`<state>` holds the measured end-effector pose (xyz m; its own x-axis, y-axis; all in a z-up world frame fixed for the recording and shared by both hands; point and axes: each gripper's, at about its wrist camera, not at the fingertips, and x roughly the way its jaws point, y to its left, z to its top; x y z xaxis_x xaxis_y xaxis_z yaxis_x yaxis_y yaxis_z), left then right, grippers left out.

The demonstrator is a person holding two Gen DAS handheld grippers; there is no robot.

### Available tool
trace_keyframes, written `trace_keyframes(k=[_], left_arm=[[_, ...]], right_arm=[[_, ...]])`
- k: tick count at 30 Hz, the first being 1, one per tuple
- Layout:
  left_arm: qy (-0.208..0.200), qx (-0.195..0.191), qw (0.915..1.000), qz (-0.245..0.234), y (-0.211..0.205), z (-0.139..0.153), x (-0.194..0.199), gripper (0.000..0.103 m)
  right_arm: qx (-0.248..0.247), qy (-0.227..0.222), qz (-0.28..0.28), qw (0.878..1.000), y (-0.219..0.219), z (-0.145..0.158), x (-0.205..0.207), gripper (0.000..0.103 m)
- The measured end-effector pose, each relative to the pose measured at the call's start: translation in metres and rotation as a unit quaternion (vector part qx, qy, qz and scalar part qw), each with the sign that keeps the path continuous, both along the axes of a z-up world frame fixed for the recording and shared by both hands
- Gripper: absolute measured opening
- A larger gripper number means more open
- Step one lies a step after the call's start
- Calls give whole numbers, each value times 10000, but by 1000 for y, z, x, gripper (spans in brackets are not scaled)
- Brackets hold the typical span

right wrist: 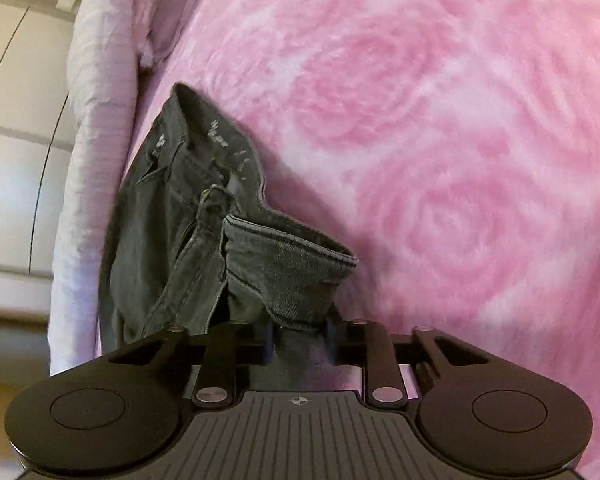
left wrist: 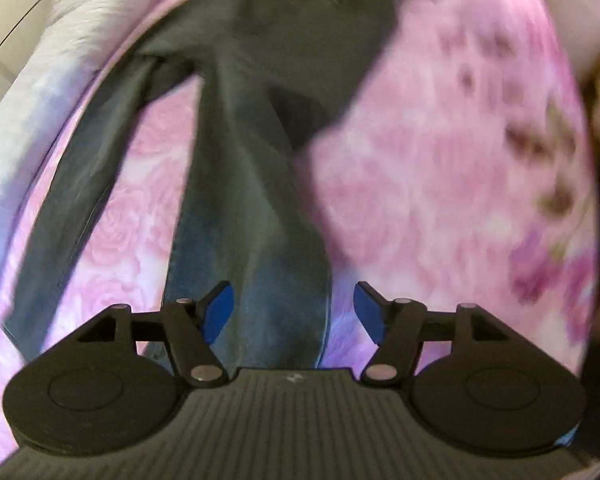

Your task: Fold clothes

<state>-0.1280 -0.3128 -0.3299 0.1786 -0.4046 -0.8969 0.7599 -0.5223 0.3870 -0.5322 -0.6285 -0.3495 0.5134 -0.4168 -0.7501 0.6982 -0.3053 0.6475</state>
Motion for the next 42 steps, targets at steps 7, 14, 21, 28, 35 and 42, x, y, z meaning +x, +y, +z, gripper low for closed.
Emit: trace_keyframes(k=[7,14,21,28,35,42], left_arm=[[-560,235,9980,201,-18,-21,-22,8],[323,208,9990,-239,24,67,-97,7],[980,759,9905,588,55,64,-120,21],[1497,50,9515,2686,97,90,-27,52],[1786,-229,9049,3858,120,65,88,60],[2551,-189,8980,3580,120,29,128,60]], right_arm=[[-557,559,860,9932,-27,82,-64,11],[-360,1416,1530,9774,-13,134,-137,11],[135,1866,1818,9654,-2,106,-162,17],[-685,3511,2585,8974,28,136,-103,49],[-1539,2642,4273,8508,102,147,29,51],[-909,141,5688,8173,178,119,233,57]])
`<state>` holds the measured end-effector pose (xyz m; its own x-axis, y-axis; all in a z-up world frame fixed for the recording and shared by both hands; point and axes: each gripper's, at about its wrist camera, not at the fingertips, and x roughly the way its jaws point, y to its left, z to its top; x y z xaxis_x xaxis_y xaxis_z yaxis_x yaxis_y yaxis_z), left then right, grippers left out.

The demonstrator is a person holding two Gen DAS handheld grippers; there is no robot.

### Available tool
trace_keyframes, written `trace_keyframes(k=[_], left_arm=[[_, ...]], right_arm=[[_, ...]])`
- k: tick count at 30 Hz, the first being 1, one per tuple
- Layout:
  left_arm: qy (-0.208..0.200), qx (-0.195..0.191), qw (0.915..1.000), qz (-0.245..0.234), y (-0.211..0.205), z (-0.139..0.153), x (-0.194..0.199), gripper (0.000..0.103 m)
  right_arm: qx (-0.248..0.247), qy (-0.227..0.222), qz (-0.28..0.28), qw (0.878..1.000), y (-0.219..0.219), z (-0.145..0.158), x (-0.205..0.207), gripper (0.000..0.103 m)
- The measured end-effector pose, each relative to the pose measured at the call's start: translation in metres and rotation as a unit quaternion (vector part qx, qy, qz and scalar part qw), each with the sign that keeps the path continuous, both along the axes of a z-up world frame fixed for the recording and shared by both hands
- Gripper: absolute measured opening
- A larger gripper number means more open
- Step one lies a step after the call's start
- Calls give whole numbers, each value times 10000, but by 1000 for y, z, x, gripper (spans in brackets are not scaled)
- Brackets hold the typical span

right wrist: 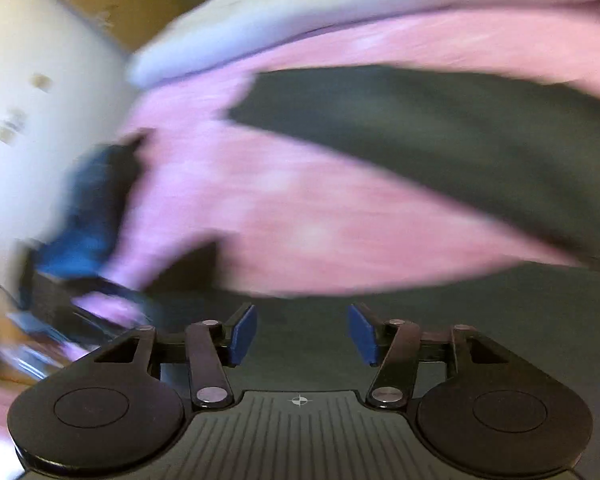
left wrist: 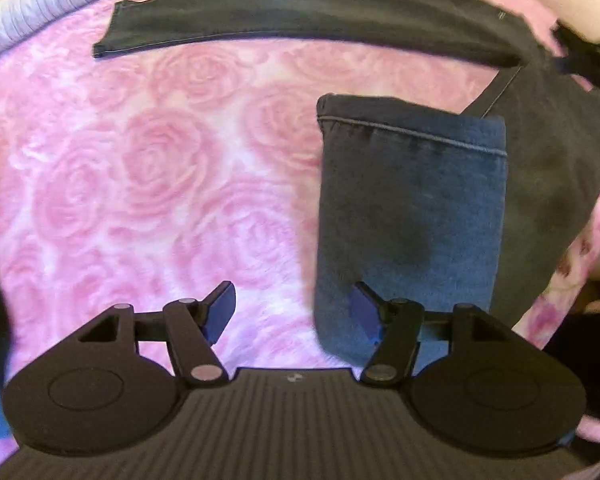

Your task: Fold clothes

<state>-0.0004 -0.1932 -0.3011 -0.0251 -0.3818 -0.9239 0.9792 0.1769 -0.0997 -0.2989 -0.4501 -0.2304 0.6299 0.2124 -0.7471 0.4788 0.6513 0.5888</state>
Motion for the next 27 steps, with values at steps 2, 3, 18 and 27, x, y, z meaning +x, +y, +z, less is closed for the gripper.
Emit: trace_keyframes(k=[2,3,18,27], left_arm=[[229,-245,9994,-45,4,-2,-7,60],[290,-366,9989,-67,7,-2,-12,60],[394,-815,9882,1236,110,23,-23,59],[60,-411,9815,1869,154,25,10,59]], right_arm=[[624,-113,220,9977,13,-15,59,66],[889,-22,296,9956,18,-24,87,67],[1029,755,2602,9571,100,-63,254,4],[-279,-510,3581,9319,124,-13,291,41]])
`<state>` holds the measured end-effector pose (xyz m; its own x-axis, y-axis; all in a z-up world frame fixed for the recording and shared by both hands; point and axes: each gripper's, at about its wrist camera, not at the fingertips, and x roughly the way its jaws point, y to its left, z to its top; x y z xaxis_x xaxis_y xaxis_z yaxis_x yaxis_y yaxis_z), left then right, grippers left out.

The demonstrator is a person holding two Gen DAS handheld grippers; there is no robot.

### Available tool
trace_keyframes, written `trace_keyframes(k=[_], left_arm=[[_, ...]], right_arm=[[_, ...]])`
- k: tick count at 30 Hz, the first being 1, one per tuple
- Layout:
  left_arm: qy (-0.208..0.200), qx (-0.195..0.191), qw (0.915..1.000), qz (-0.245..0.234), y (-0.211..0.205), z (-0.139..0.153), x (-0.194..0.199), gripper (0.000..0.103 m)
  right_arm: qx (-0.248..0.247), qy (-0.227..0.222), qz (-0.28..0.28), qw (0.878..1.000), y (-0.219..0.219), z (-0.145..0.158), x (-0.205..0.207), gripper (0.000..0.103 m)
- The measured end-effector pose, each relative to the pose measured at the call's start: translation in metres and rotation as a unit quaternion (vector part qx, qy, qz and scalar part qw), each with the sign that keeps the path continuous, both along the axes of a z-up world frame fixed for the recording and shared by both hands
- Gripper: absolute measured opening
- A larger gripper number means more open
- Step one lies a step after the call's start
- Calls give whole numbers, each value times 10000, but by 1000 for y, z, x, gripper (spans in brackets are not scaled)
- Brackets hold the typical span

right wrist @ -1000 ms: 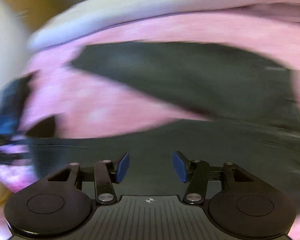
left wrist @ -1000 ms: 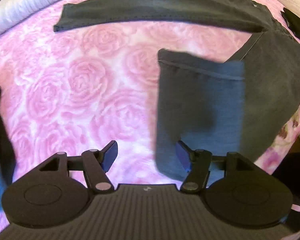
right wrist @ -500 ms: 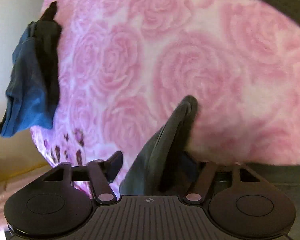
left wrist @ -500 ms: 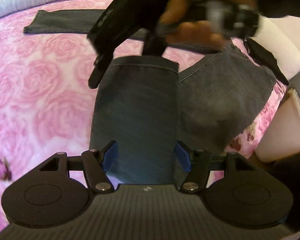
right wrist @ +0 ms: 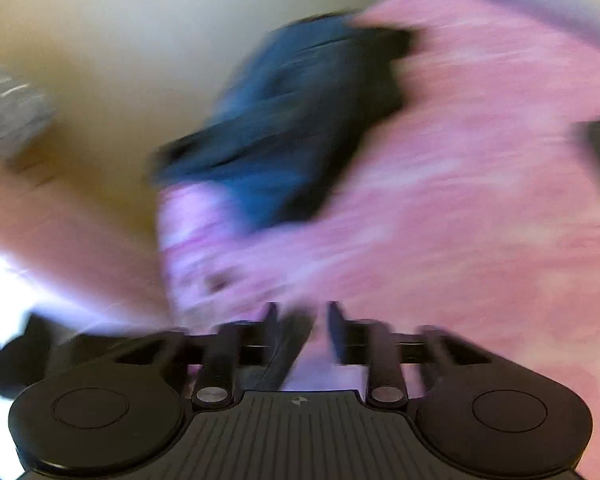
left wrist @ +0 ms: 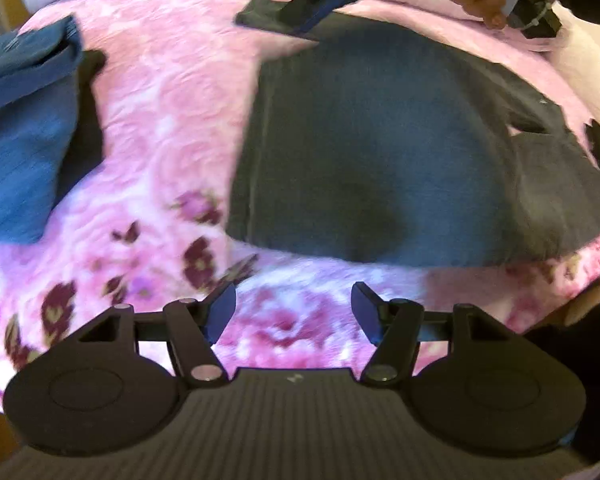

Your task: Fold clothes

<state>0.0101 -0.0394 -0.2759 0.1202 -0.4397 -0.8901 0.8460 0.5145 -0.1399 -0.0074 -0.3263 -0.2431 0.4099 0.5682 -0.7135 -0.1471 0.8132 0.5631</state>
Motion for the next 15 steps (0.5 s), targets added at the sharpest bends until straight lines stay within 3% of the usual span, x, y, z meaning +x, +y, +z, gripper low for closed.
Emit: trace_keyframes(k=[5,9,11,14,15], left_arm=[[128,-45,9998,158,-17,-16,21,60],[211,340,9992,67,-41,-45,47,65],[437,543,9975,147,-50,-62,63,65],[734,749,9941,260,-66,-80,77,64],[711,786,9942,194,-71,-79,76,52]], right_arm=[[-295,22,-1504,9882,-68,-6,-36,42],[-594,608,-2286,9698,-108,-21,-107,43],[-686,954,-2724,9550,-127,-26,-152,44],[-862,1474,-3503,9210,-147,-32,-224,44],[-869,1658,-3831,9046,-153,-33,-252,44]])
